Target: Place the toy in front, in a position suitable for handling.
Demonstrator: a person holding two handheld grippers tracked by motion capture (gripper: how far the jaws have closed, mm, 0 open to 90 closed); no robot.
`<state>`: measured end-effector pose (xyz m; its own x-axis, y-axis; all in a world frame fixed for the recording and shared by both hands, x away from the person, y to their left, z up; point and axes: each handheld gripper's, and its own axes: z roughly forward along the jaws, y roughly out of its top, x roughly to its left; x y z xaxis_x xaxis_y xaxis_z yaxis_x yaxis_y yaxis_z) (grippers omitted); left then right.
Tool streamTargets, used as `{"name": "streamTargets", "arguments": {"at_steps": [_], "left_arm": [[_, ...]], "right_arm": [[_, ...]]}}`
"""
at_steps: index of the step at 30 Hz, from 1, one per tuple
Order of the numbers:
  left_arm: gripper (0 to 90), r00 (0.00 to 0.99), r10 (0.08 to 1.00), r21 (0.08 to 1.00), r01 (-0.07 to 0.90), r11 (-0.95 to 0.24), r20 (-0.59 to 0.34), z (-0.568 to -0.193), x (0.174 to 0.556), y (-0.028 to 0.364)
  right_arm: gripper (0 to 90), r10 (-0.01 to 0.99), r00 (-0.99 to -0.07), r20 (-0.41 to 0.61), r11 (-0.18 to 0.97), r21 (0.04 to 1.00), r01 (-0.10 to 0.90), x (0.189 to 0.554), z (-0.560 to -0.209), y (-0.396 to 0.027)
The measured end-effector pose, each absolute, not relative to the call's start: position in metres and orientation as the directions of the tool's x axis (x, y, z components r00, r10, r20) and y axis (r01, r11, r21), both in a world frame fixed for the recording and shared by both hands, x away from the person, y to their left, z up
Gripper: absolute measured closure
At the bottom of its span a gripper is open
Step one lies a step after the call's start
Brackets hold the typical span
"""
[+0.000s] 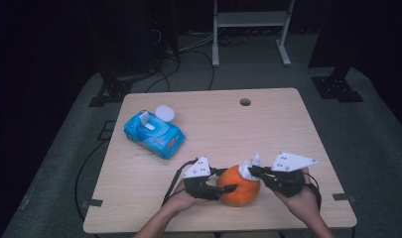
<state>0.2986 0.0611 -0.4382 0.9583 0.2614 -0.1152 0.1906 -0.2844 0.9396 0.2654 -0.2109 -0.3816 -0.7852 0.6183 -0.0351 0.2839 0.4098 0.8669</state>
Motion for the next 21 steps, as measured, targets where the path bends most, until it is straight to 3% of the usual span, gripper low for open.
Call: {"name": "streamTargets", "arguments": {"at_steps": [4,8,16,21], "left_arm": [[40.7,0.956,0.266,0.94,0.201,-0.275,-0.126,-0.44,0.299,0.059],[39.5,0.951,0.277,0.937,0.218,-0.273,-0.141,-0.44,0.301,0.062],[37.0,0.94,0.299,0.934,0.247,-0.257,-0.167,-0.442,0.305,0.066],[36.7,0.942,0.294,0.935,0.239,-0.261,-0.159,-0.442,0.304,0.064]], "right_arm": [[88.5,0.597,-0.802,0.006,0.373,0.883,0.284,0.263,-0.379,-0.21],[88.4,0.541,-0.84,-0.035,0.414,0.881,0.23,0.255,-0.375,-0.192],[88.3,0.651,-0.759,-0.009,0.412,0.844,0.344,0.275,-0.398,-0.224],[88.4,0.63,-0.772,0.087,0.323,0.874,0.362,0.277,-0.394,-0.231]]}}
